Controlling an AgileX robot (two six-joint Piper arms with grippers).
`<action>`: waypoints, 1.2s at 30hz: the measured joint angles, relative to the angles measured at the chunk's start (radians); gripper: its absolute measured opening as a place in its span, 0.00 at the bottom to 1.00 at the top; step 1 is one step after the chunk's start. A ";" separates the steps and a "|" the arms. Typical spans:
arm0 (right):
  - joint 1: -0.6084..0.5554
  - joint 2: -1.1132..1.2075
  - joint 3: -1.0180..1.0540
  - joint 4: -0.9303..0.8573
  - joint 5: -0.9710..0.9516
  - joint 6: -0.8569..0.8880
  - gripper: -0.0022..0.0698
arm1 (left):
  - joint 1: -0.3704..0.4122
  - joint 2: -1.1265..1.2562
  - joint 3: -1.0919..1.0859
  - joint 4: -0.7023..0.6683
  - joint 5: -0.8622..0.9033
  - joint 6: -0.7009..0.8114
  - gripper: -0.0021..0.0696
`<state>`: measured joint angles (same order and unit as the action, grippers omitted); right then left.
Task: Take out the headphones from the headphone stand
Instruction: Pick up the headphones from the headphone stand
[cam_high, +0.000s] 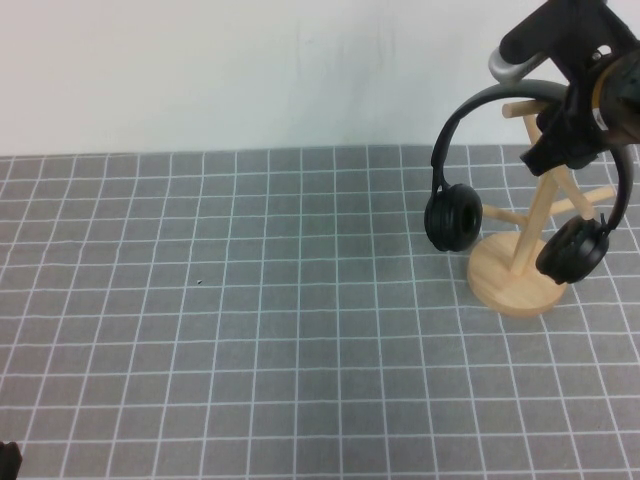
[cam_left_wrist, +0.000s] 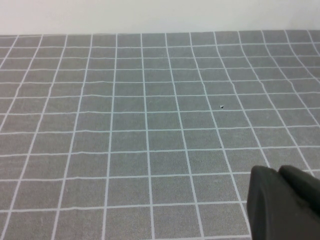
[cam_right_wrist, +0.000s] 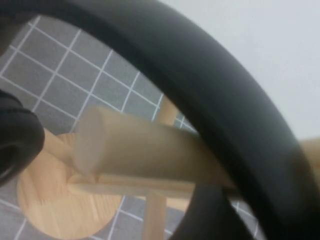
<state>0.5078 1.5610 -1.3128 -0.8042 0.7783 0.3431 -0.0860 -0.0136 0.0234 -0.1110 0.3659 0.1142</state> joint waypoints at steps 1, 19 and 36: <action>0.000 0.004 -0.002 -0.004 -0.002 0.000 0.58 | 0.000 0.000 0.000 0.000 0.000 0.000 0.02; -0.009 0.035 -0.004 -0.049 -0.001 0.023 0.50 | 0.000 0.000 0.000 0.000 0.000 0.000 0.02; 0.021 0.011 -0.004 -0.046 0.061 0.029 0.10 | 0.000 0.000 0.000 0.000 0.000 0.000 0.02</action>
<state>0.5288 1.5722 -1.3168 -0.8502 0.8395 0.3724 -0.0860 -0.0136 0.0234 -0.1110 0.3659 0.1142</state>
